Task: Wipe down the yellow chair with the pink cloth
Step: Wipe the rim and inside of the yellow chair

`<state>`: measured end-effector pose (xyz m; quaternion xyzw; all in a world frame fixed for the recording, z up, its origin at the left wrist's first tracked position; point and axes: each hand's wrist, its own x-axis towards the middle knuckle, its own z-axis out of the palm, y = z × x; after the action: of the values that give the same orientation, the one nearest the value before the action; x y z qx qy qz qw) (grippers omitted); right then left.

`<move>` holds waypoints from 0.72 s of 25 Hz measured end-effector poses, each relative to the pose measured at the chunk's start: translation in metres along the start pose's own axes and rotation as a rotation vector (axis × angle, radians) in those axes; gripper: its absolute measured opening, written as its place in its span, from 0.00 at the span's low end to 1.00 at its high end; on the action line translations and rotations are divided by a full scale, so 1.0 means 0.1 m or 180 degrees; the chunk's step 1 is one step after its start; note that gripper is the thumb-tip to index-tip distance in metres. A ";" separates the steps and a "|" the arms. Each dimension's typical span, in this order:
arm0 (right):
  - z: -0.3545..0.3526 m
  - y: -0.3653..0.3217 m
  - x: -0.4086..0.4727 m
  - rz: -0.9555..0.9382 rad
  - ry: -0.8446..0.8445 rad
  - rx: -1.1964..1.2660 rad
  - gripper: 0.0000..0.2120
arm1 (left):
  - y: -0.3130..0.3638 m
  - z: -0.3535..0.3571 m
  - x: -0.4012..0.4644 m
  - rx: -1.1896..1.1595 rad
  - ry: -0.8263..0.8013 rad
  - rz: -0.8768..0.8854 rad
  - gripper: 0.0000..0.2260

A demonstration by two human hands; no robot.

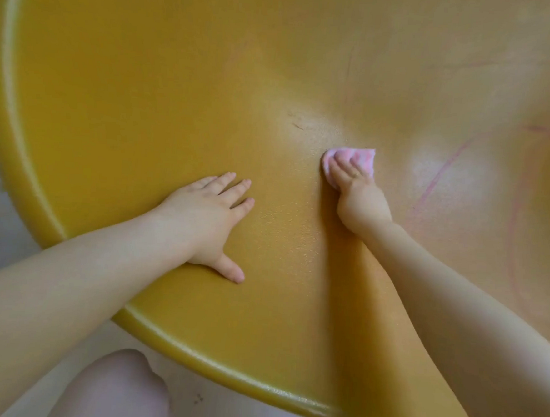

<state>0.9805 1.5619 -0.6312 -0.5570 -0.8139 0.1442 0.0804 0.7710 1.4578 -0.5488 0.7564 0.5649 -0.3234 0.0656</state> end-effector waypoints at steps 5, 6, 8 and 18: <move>0.29 -0.29 -0.80 -0.0909 -0.0184 0.0485 0.29 | 0.03 -0.01 -0.02 0.0016 -0.0008 0.0014 0.50; 0.29 -0.26 -0.77 -0.1007 -0.0221 0.0484 0.30 | 0.03 -0.02 -0.02 -0.0006 -0.0011 0.0012 0.50; 0.21 -0.15 -0.54 -0.0844 -0.0255 0.0462 0.30 | 0.02 -0.02 -0.02 -0.0020 -0.0027 0.0014 0.50; 0.11 -0.31 -0.31 -0.0113 -0.0059 0.0357 0.33 | -0.01 -0.04 -0.01 -0.0135 -0.0043 0.0066 0.49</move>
<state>0.9607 1.5210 -0.6309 -0.5357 -0.8151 0.1933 0.1065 0.7720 1.4591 -0.5449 0.7584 0.5633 -0.3157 0.0889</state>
